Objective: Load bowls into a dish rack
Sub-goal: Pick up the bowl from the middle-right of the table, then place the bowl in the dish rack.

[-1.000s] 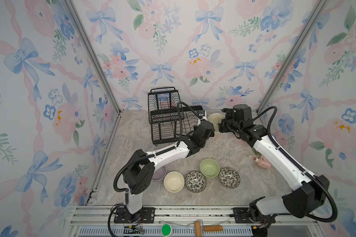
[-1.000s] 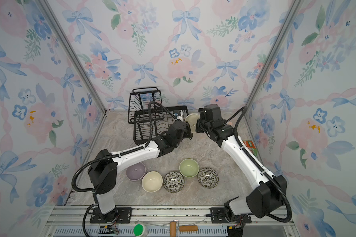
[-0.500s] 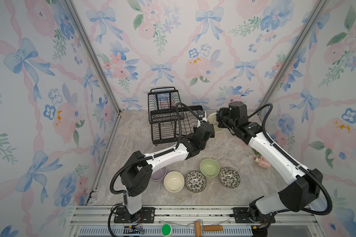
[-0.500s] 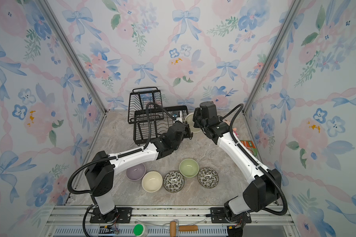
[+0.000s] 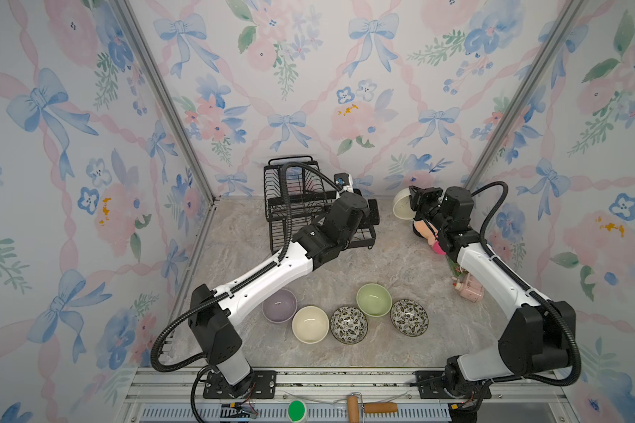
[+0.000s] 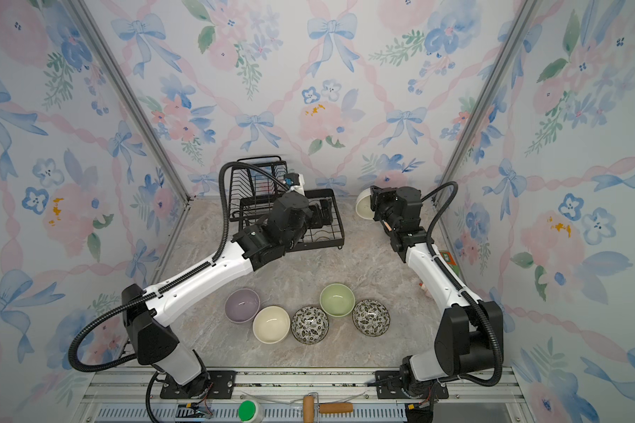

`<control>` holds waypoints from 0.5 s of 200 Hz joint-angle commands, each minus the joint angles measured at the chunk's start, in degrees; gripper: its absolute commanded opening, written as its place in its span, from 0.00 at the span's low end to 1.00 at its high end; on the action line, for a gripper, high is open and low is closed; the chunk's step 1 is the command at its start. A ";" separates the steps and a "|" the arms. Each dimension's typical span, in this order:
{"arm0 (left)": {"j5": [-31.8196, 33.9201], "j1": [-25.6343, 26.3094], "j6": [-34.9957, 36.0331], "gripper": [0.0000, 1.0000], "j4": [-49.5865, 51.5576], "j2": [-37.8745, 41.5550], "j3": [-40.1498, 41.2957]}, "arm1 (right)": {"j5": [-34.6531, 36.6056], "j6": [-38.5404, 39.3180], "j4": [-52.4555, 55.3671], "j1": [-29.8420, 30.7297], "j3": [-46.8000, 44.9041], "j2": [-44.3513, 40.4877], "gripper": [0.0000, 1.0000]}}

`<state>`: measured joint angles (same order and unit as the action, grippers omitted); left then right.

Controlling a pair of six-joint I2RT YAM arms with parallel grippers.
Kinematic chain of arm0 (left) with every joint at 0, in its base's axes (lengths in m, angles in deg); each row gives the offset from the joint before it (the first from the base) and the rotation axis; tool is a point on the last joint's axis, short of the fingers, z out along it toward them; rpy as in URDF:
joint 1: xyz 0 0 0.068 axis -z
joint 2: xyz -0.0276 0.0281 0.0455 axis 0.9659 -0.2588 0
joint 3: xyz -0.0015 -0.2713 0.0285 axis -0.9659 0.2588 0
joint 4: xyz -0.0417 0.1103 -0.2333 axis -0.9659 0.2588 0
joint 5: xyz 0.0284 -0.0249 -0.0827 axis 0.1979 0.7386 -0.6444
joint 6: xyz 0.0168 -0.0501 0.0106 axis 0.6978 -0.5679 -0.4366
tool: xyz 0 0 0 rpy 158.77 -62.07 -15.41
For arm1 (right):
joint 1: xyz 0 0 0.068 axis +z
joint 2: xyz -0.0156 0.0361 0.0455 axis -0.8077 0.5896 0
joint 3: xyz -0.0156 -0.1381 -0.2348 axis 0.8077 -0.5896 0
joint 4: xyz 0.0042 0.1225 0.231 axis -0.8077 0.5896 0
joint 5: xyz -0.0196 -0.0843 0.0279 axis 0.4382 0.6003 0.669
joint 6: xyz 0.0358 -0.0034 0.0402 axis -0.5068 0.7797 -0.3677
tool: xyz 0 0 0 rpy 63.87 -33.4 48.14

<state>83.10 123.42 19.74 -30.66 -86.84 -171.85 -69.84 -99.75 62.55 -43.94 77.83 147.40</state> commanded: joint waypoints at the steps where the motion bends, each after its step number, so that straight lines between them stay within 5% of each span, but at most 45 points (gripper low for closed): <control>1: -4.42 -5.46 -0.32 0.98 16.76 5.47 -4.90 | -8.58 5.33 -18.05 1.54 -1.18 1.95 0.00; 53: -25.18 -33.44 -4.38 0.98 21.39 13.16 2.48 | -10.11 9.61 -33.00 5.63 1.66 15.27 0.00; 100: -43.60 -49.81 -6.45 0.98 9.40 10.22 11.54 | -11.07 13.06 -34.77 9.97 13.94 29.43 0.00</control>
<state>53.38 78.55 15.43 -15.27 -74.45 -165.40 -79.70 -90.61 36.21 -36.36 83.73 173.49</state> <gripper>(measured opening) 0.978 0.112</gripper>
